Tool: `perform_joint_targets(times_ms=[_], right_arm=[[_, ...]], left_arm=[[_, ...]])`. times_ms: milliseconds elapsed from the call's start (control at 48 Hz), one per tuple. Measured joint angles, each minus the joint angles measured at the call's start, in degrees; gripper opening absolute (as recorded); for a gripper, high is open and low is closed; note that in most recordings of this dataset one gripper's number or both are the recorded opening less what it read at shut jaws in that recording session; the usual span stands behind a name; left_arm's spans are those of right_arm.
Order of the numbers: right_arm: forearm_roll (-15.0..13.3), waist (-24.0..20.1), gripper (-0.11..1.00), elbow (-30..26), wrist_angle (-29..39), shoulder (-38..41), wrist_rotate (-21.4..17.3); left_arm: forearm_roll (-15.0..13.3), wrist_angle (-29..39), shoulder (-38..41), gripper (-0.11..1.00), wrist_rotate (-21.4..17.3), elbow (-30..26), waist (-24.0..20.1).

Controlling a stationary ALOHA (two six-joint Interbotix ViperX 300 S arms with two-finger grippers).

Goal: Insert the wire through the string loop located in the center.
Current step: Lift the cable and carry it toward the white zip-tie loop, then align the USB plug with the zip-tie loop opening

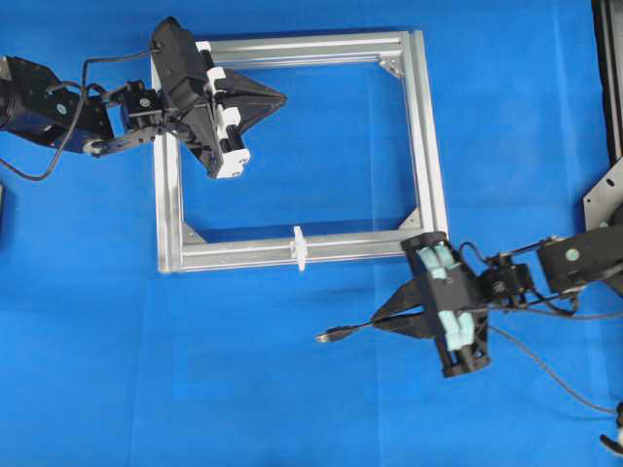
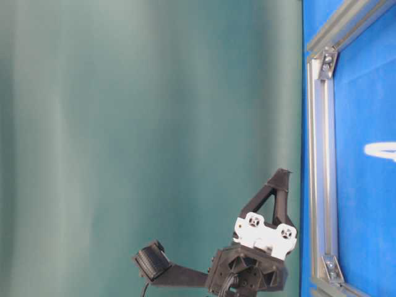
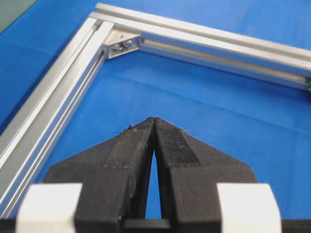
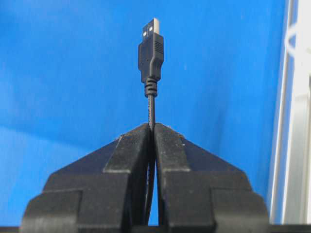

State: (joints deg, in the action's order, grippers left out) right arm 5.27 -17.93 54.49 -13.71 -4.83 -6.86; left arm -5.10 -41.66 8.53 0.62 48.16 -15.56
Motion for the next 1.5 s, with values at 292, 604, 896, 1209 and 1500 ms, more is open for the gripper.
perform_joint_targets(times_ms=[292,604,896,1209,1500], right_arm=[[0.2,0.0,-0.02,3.0,-1.3,-2.9,0.0],[0.2,4.0,-0.02,3.0,-2.2,-2.9,0.0],[0.2,10.9,-0.02,3.3,-2.2,-2.9,0.0],[0.2,13.1,-0.02,3.4,-2.2,-2.9,0.0],[0.2,13.1,-0.02,3.4,-2.3,-2.8,0.1]], left_arm=[[0.0,0.0,-0.1,0.0,0.1,0.1,0.0],[0.0,0.0,0.0,0.0,0.1,0.1,0.1],[-0.1,0.0,-0.1,0.0,0.1,0.0,0.3],[0.0,0.0,-0.1,0.0,0.1,0.1,0.8],[0.0,0.0,-0.1,0.0,0.2,0.1,0.7]])
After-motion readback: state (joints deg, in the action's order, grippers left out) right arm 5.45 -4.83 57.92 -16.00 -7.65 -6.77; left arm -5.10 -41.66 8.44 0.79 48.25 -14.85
